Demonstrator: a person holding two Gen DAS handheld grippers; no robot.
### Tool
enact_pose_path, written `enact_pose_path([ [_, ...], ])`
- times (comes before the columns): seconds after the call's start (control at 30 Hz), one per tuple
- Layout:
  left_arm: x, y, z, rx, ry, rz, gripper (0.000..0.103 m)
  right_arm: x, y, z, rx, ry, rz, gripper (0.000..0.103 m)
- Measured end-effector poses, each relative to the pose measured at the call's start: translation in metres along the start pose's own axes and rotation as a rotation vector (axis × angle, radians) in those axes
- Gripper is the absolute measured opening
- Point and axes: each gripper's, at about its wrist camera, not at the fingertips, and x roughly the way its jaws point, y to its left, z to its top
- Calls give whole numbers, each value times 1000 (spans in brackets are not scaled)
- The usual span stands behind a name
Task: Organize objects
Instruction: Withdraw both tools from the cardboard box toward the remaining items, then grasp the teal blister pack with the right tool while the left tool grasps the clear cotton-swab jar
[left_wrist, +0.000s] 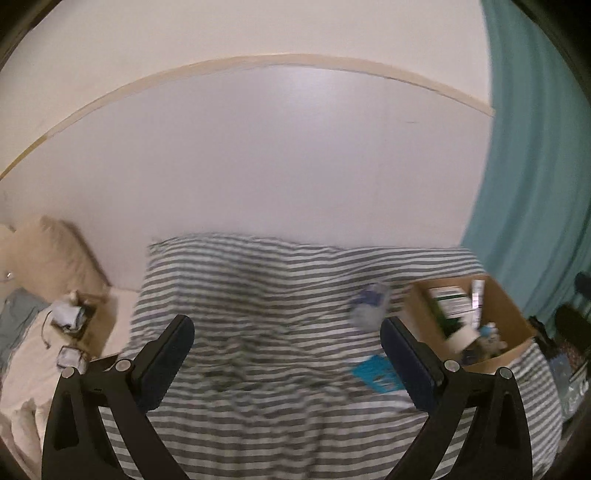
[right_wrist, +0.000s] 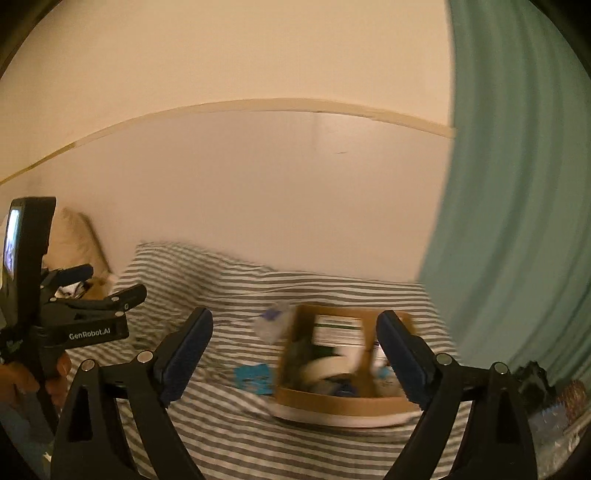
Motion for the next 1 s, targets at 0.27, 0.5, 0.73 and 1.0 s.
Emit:
enact_pose_path([
  [0.27,54,69,-38,-71,88,27,103,108,81,-17,-63,193,112,90],
  [0.5,102,75,-62,-46,166,9,103,198,104,-48,-131,368,97,90],
  [0.73,153,59,-68,-31,219,-8,103,271,99,-71,-178,511,100,87],
  [1.0,193,42,-83,-4,299,-7,103,330,93,-110,-376,752,46,67],
])
